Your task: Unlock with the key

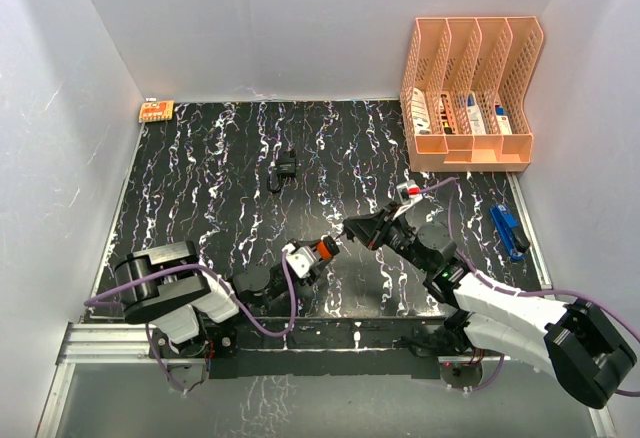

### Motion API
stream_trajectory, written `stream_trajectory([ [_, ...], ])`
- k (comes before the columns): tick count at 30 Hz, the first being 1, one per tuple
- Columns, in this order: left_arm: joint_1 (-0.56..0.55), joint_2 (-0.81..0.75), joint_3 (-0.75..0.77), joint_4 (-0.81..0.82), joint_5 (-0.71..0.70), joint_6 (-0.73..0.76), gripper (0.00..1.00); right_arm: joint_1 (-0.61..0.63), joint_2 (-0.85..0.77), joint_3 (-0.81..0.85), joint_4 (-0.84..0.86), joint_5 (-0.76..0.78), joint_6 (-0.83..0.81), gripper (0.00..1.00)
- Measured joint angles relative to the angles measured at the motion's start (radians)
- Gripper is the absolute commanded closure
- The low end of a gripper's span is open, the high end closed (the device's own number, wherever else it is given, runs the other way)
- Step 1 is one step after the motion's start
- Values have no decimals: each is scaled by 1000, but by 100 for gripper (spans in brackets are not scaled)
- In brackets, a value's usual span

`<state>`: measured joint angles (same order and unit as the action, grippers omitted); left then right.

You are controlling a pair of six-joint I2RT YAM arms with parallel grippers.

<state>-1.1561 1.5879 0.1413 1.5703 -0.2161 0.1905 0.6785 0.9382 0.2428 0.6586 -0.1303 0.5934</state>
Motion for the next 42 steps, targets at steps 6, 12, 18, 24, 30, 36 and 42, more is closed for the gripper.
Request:
stream_trajectory([
  [6,0,-17,-13,0,0,1,100,14,1,-13,-2,15,-10,100],
  [12,0,-21,-13,0,0,1,100,23,2,-13,1,24,-16,100],
  [18,0,-21,-13,1,0,0,100,36,8,-13,5,27,-16,100],
  [24,0,-21,-13,1,0,0,100,50,20,-13,17,28,-17,100],
  [30,0,-21,-13,1,0,0,100,62,27,-13,27,28,-16,100],
  [36,0,-22,-13,0,1,0,100,68,34,-24,36,35,-17,100],
  [42,0,-29,-13,-5,1,0,100,72,45,-26,55,45,-17,100],
])
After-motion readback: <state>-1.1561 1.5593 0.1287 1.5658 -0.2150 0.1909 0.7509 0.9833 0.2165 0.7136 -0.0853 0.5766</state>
